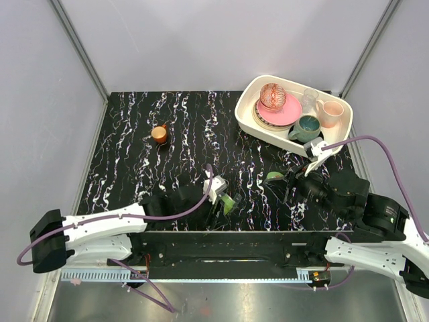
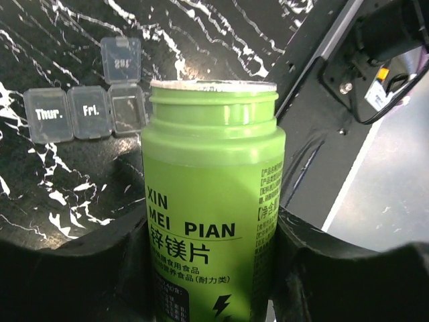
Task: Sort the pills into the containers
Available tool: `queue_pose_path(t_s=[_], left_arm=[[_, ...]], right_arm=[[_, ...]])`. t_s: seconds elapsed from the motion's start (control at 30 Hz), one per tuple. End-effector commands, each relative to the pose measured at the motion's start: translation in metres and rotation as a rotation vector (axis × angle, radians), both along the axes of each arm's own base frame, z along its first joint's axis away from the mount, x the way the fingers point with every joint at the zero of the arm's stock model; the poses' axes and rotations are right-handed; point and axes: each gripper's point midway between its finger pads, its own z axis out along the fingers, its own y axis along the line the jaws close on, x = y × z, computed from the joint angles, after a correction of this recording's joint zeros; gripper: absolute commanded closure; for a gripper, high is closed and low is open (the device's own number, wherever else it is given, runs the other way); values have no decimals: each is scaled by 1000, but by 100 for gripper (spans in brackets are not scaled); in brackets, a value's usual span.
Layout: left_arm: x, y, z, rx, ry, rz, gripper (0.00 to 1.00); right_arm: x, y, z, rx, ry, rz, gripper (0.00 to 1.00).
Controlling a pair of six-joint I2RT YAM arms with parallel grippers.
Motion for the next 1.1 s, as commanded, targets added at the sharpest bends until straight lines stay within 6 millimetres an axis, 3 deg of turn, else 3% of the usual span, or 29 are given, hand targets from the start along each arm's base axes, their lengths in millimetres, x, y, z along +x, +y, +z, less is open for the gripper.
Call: queue_pose_path(t_s=[0.0,0.57,0.83,1.07], left_arm=[[10,-13,4,-48,-46,15,100],[0,-22,-57,93,92,-7,100],[-1,-23,-67,142,116,-16,100],[3,-11,-74,230,102,-7,100]], right_arm=[[2,-4,1,0,-15,-21,100],[5,-4,-11,-41,-13,-29,100],[6,-6,-17,-55,-7,-36,100],[6,-5,-20,-67,-8,-34,100]])
